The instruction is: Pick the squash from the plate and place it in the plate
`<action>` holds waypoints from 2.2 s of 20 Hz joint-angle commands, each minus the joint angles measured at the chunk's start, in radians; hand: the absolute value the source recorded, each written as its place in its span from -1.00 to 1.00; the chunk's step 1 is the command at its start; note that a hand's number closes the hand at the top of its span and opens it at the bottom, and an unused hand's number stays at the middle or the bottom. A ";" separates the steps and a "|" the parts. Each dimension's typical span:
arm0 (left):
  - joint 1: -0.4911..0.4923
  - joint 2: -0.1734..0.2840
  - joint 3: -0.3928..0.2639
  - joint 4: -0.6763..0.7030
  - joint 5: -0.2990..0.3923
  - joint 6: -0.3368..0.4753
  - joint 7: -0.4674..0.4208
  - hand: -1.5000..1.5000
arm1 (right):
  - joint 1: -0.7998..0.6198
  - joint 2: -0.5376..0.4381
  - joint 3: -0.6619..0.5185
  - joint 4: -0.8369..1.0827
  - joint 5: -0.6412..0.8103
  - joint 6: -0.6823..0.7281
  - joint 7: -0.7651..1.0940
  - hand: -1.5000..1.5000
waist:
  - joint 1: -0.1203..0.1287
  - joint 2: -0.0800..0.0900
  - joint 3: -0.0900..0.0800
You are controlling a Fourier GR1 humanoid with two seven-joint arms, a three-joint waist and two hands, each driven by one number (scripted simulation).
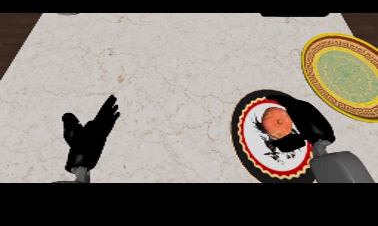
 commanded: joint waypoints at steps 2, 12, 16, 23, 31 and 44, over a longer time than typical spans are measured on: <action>-0.045 0.018 0.032 0.030 0.013 -0.024 0.025 0.00 | -0.041 -0.016 0.031 0.021 0.077 0.016 -0.042 1.00 | -0.001 0.000 0.000; -0.020 -0.016 0.021 0.020 -0.022 -0.002 0.014 0.00 | 0.048 0.022 0.004 -0.071 0.174 -0.141 -0.093 1.00 | -0.006 -0.001 0.000; -0.029 -0.004 0.046 0.034 -0.013 0.003 -0.003 0.00 | 0.191 -0.001 0.004 -0.283 0.055 -0.204 -0.293 1.00 | -0.038 -0.008 -0.001; 0.021 0.007 0.059 -0.003 0.007 -0.008 -0.001 0.00 | 0.579 -0.147 -0.014 -0.626 -0.104 -0.276 -0.647 1.00 | -0.067 -0.013 0.000; 0.045 -0.013 0.009 -0.040 -0.018 -0.013 0.014 0.00 | 0.732 -0.102 -0.298 -0.702 -0.508 -0.216 -0.682 1.00 | -0.022 -0.004 0.000; -0.038 -0.019 0.026 -0.007 -0.016 -0.010 0.044 0.00 | 0.177 -0.161 -0.513 -0.095 -0.675 -0.185 -0.665 1.00 | 0.012 0.003 0.001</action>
